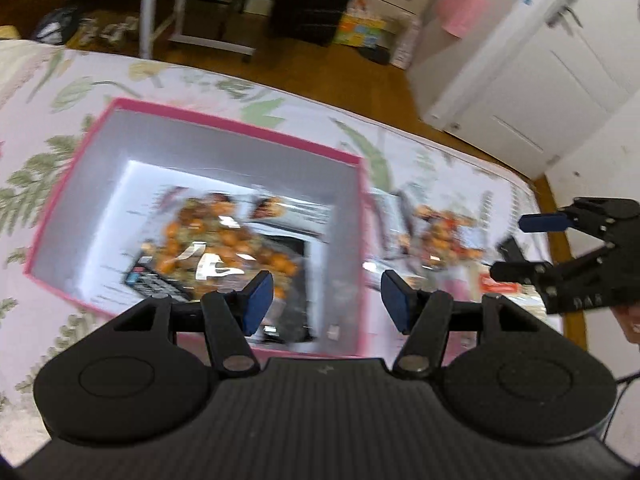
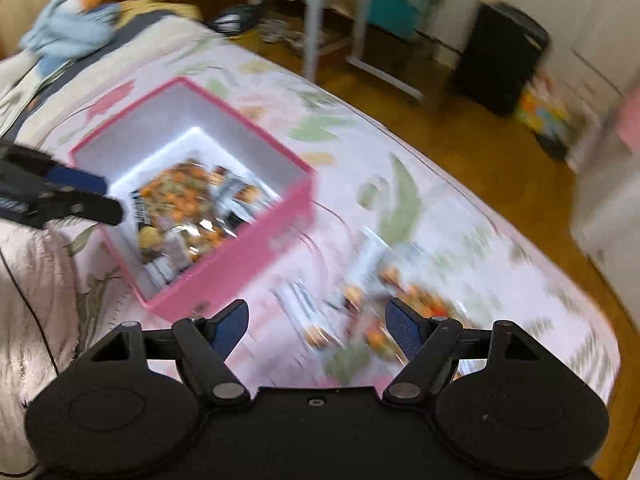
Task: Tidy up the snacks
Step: 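Grasp the red-labelled peanut bag with both grippers together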
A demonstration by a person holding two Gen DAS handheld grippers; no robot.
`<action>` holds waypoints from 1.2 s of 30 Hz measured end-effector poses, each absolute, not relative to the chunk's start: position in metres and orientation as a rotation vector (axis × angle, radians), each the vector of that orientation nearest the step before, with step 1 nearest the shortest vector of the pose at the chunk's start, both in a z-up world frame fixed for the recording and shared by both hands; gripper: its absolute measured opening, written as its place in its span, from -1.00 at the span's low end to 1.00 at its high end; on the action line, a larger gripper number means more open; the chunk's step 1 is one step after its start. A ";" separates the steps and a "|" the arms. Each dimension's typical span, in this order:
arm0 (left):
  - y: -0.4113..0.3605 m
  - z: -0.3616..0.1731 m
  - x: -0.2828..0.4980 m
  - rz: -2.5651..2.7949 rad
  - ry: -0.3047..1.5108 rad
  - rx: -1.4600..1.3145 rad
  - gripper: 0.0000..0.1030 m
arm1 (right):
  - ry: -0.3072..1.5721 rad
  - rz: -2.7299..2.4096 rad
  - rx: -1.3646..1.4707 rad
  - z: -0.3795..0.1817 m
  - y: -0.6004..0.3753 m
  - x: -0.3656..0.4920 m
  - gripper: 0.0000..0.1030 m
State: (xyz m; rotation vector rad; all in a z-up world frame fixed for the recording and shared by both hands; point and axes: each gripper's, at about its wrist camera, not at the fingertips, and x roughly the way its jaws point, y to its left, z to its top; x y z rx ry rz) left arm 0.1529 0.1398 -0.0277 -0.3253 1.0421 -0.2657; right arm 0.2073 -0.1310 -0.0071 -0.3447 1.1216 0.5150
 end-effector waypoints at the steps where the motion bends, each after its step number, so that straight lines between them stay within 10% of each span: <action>1: 0.132 -0.025 0.155 -0.283 1.046 -0.327 0.14 | 1.137 0.489 -0.324 -0.008 -0.144 0.211 0.54; 36: -0.041 -0.174 0.243 -0.417 1.123 -0.380 0.07 | 1.250 0.332 0.593 -0.194 -0.348 0.303 0.23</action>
